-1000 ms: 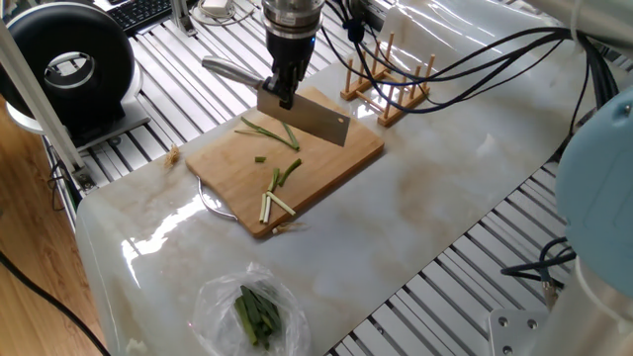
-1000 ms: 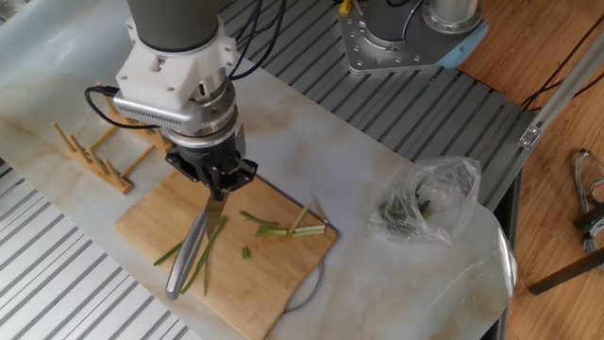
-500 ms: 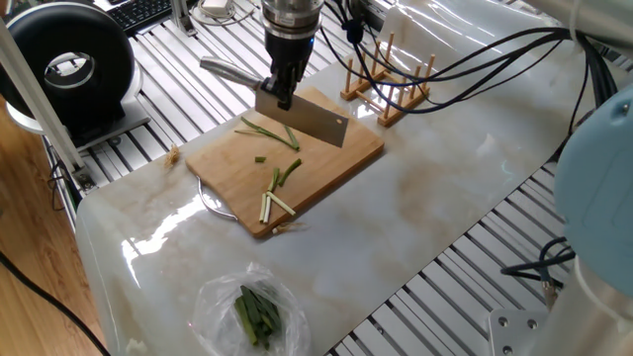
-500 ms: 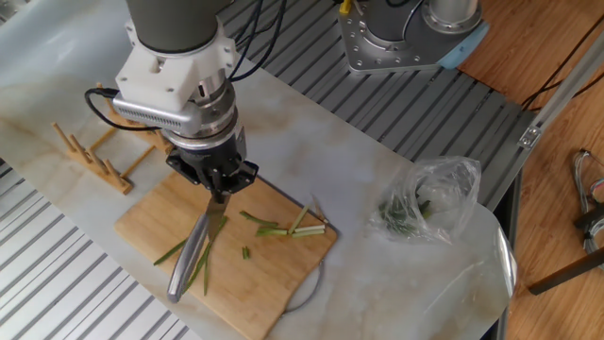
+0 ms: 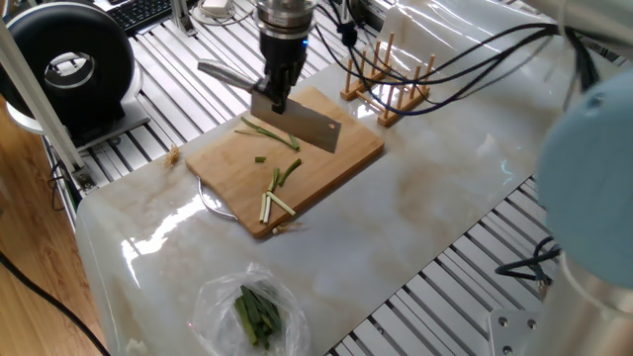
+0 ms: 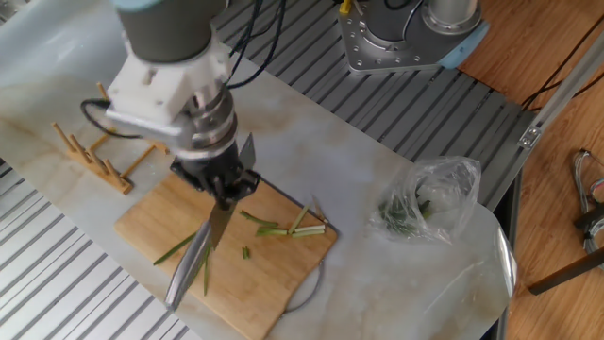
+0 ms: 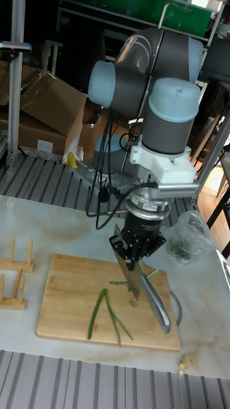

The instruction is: Chop the green garlic

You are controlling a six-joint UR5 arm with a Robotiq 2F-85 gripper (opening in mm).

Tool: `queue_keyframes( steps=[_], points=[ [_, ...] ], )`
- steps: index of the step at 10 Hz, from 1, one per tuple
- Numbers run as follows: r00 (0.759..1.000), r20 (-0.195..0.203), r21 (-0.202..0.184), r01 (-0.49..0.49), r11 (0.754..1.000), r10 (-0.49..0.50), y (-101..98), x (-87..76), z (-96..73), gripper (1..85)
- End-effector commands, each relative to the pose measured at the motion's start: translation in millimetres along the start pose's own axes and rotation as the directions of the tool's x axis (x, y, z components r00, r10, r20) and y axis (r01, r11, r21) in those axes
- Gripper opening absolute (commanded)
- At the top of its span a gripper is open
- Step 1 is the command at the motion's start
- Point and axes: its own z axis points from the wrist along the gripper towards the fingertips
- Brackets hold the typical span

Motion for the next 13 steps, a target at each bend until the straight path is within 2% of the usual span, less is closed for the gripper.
queue_keyframes(
  steps=[1, 2, 4, 5, 9, 11, 13],
  points=[
    [0.998, 0.035, 0.015, -0.046, 0.999, 0.045, 3.2, -46.2, 12.0, 1.3],
    [0.998, 0.049, 0.027, -0.047, 0.999, 0.046, 3.3, -58.2, 13.2, 1.3],
    [0.997, 0.059, 0.011, -0.059, 0.998, 0.058, 9.9, -72.4, 12.1, 1.3],
    [0.994, 0.088, -0.011, -0.063, 0.998, 0.064, 13.1, -83.5, 14.2, 1.3],
    [0.984, 0.154, -0.014, -0.09, 0.996, 0.091, 2.5, -112.3, 32.7, 1.3],
    [0.977, 0.185, -0.011, -0.101, 0.995, 0.102, -1.3, -120.2, 29.6, 1.3],
    [0.966, 0.236, -0.005, -0.105, 0.994, 0.103, -5.0, -132.6, 26.8, 1.3]
  ],
)
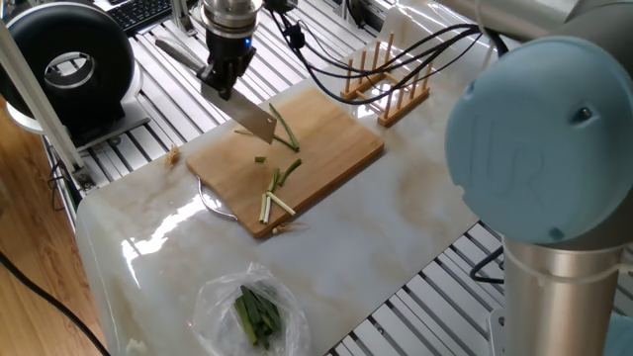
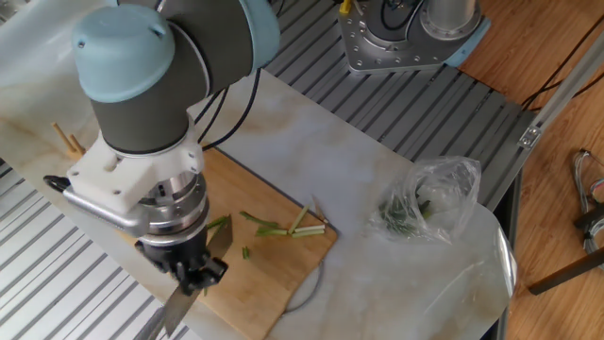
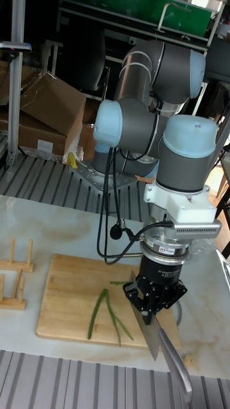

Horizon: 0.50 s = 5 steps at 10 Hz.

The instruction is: Chop the green garlic

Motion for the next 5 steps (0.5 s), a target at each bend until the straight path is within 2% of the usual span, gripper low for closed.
queue_keyframes(
  steps=[1, 3, 5],
  points=[
    [0.997, 0.074, 0.003, -0.007, 1.0, 0.007, -4.0, -20.8, 0.0, 1.3],
    [0.995, 0.095, 0.028, 0.013, 1.0, -0.016, -11.6, -25.5, -0.5, 1.3],
    [0.994, 0.105, 0.006, -0.009, 1.0, 0.008, -12.3, -21.5, -2.2, 1.3]
  ],
)
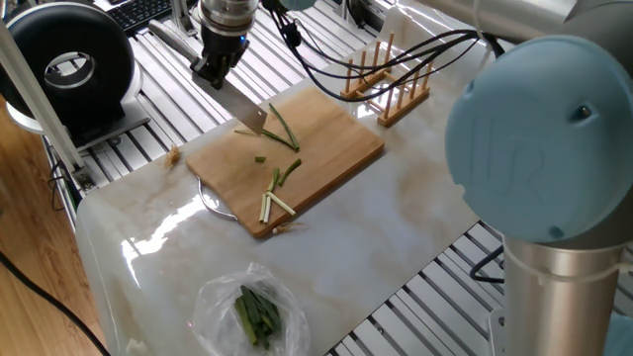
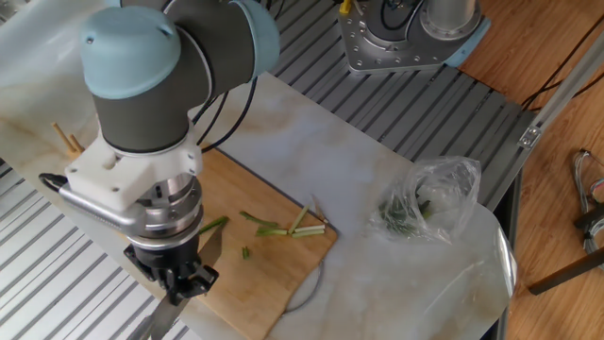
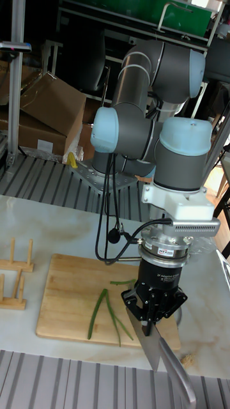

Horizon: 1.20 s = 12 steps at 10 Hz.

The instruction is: Chop the green garlic

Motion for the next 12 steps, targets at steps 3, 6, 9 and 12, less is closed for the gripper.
queue_keyframes(
  steps=[3, 6, 9, 12],
  points=[
    [0.999, 0.018, -0.034, -0.05, 0.998, 0.051, 4.5, 12.2, -3.1, 1.3],
    [0.998, 0.044, -0.015, -0.037, 0.999, 0.037, -6.7, 13.0, -2.5, 1.3],
    [0.997, 0.048, -0.03, -0.055, 0.998, 0.056, -4.2, 14.7, -2.3, 1.3],
    [0.996, 0.082, -0.006, -0.023, 1.0, 0.024, -11.5, 7.0, -1.2, 1.3]
  ],
)
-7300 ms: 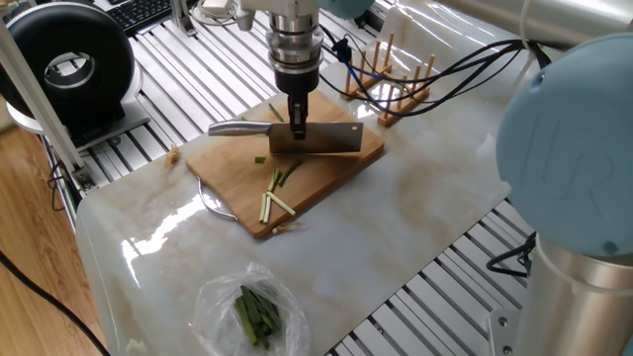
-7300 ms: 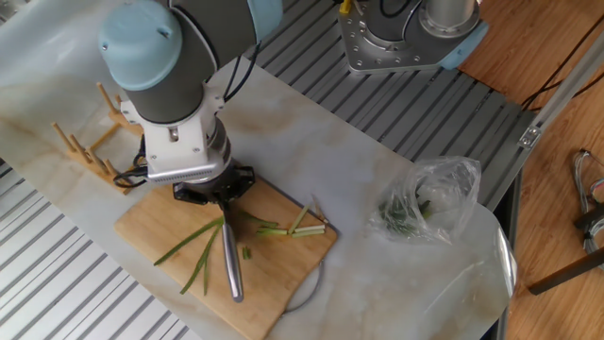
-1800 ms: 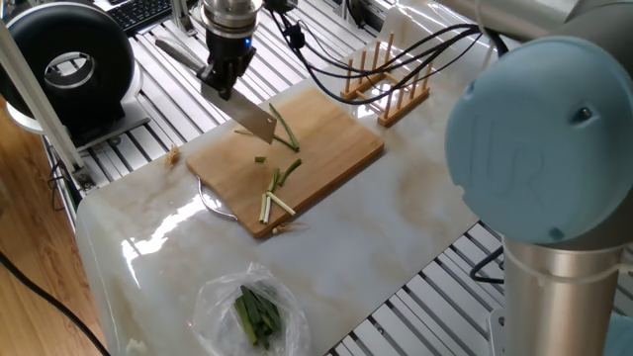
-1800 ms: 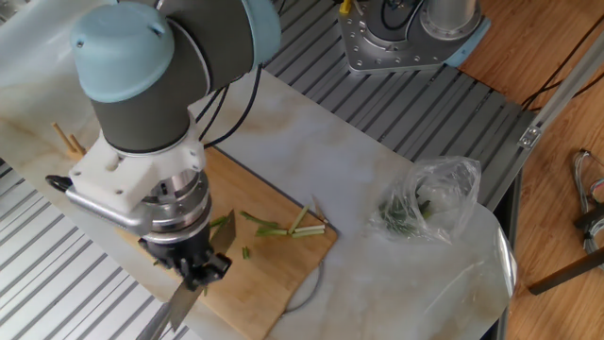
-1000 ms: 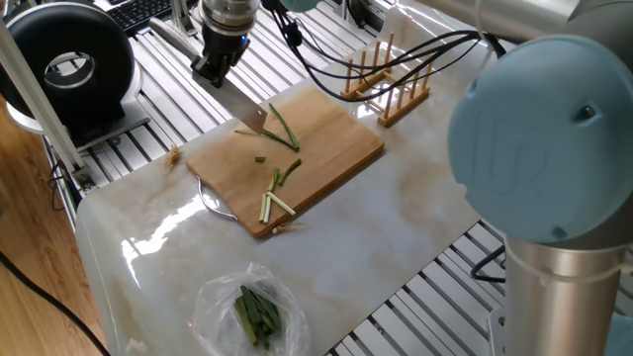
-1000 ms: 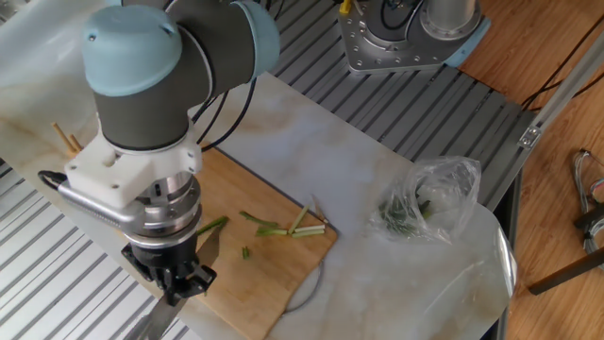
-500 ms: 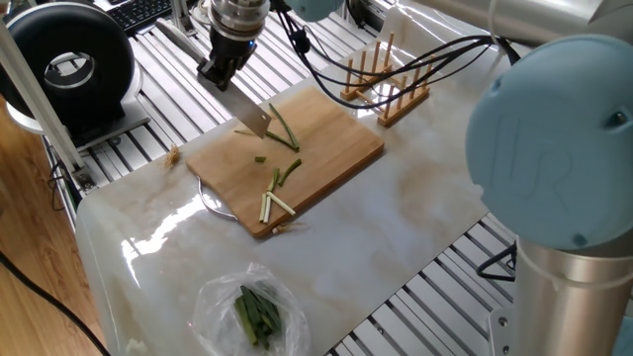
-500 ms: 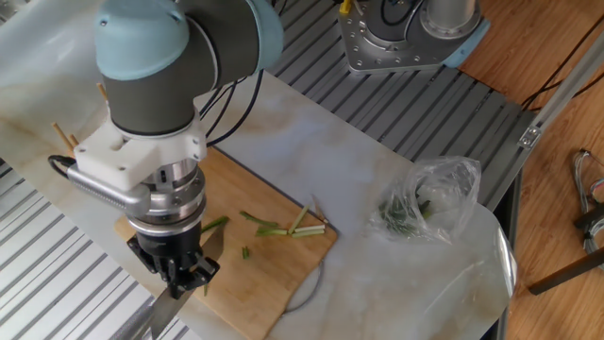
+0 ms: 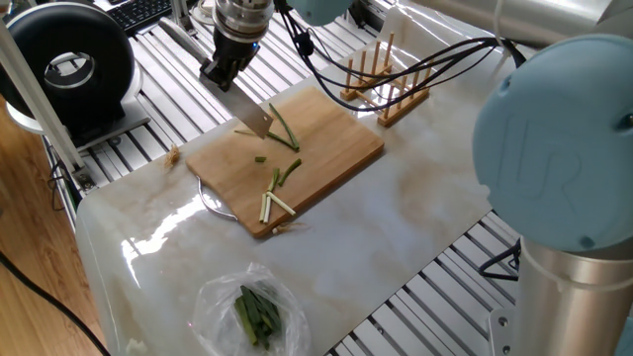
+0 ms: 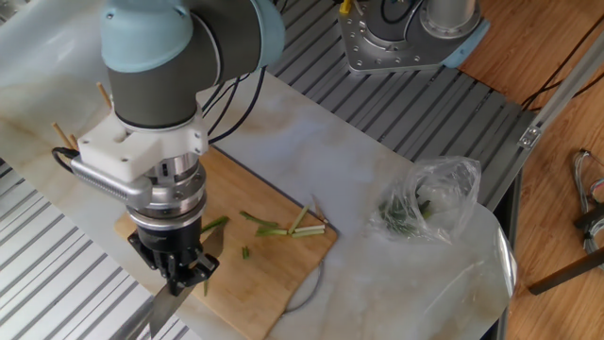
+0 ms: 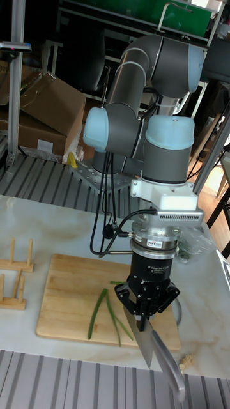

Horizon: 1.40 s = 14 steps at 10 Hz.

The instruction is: Chop the green garlic

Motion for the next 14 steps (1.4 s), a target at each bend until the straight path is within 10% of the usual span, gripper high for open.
queue_keyframes(
  steps=[1, 14],
  points=[
    [0.999, 0.038, 0.001, 0.005, 1.0, -0.005, -3.7, -8.5, 0.8, 1.3],
    [0.995, 0.084, 0.031, 0.053, 0.998, -0.055, -18.2, -12.5, 1.0, 1.3]
  ],
)
